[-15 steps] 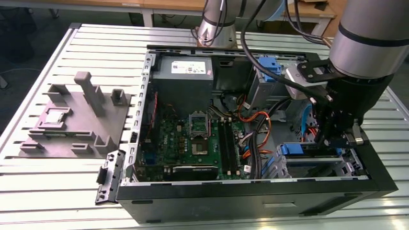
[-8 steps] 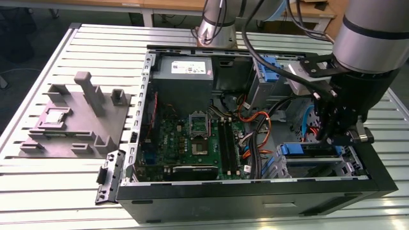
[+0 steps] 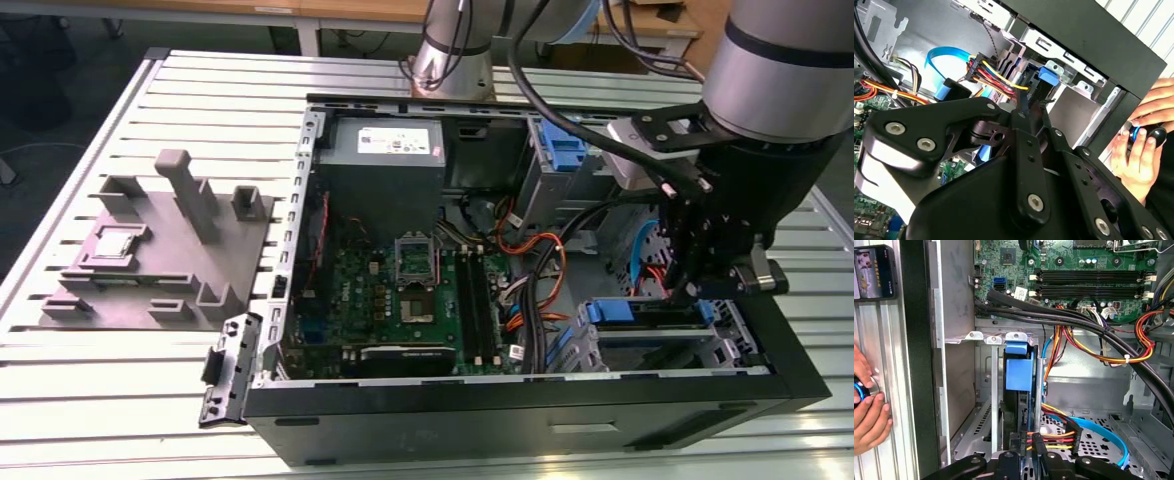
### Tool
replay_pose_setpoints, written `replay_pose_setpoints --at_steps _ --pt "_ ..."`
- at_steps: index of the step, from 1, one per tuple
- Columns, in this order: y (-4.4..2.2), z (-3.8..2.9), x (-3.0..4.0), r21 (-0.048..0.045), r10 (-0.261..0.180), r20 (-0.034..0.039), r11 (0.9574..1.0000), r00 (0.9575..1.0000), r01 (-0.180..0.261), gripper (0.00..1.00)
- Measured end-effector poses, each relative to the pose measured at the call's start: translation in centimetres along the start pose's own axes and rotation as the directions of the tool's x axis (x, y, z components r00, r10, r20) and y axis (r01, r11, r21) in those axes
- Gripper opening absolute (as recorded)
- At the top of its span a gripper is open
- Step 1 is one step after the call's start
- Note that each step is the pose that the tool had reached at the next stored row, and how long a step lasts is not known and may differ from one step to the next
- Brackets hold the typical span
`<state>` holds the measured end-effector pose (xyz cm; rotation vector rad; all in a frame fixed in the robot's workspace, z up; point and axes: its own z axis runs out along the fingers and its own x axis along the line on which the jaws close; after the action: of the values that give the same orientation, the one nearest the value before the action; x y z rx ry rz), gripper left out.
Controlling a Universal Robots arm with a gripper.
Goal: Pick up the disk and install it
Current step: 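Insert the second disk wire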
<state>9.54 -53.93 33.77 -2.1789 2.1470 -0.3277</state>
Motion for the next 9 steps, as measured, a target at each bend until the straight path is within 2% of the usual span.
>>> replay_pose_setpoints --at_steps 2,9 --pt "0.00 -0.01 0.00 -0.0047 -0.001 -0.0001 1.0000 1.0000 0.001 0.24" --pt "0.00 -0.01 0.00 -0.0052 -0.001 -0.0001 1.0000 1.0000 0.001 0.24"
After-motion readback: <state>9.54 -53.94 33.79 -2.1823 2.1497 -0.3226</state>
